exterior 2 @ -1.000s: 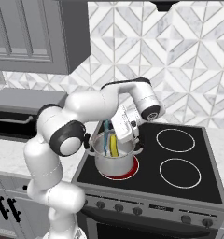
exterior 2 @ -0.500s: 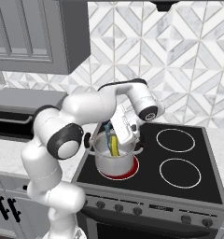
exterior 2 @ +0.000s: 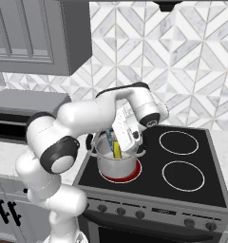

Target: Put the sweet potato and cucumber in the pot. Retrieve the spatula and lightly stir the vegetables in the pot.

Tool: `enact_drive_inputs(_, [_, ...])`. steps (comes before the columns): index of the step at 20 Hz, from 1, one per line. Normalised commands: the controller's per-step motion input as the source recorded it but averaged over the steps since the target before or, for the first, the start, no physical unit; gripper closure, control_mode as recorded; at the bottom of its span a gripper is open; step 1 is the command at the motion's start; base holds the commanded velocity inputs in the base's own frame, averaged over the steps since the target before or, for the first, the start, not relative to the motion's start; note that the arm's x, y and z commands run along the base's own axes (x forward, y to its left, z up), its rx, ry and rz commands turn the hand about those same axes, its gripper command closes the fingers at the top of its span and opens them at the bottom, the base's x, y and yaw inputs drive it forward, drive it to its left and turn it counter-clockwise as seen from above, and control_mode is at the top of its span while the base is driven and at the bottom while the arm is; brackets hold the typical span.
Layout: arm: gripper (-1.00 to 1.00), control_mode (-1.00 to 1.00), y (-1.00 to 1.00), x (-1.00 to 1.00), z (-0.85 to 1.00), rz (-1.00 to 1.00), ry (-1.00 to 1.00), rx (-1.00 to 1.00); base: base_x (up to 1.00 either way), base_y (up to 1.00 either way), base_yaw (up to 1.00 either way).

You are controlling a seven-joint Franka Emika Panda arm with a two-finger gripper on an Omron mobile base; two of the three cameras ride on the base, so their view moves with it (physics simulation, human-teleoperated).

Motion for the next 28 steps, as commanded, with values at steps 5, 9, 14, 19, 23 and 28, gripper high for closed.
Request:
enact_drive_inputs(5, [1.00, -1.00, -0.05, -0.91, 0.18, -0.12, -0.06, 0.00, 0.00, 0.00, 0.00])
enact_drive_inputs(9, [1.00, -1.00, -0.17, -0.85, 0.32, -0.18, -0.04, 0.00, 0.00, 0.00, 0.00])
enact_drive_inputs(14, [1.00, -1.00, -0.03, -0.03, 0.22, -0.12, -0.02, 0.00, 0.00, 0.00, 0.00])
enact_drive_inputs(19, [1.00, -1.00, 0.00, 0.30, 0.00, -0.01, 0.00, 0.00, 0.00, 0.00, 0.00])
enact_drive_inputs(23, [1.00, -1.00, 0.00, 0.44, -0.13, 0.00, 0.00, 0.00, 0.00, 0.00, 0.00])
enact_drive_inputs(28, [1.00, -1.00, 0.00, 0.40, -0.40, 0.00, 0.01, 0.00, 0.00, 0.00, 0.00])
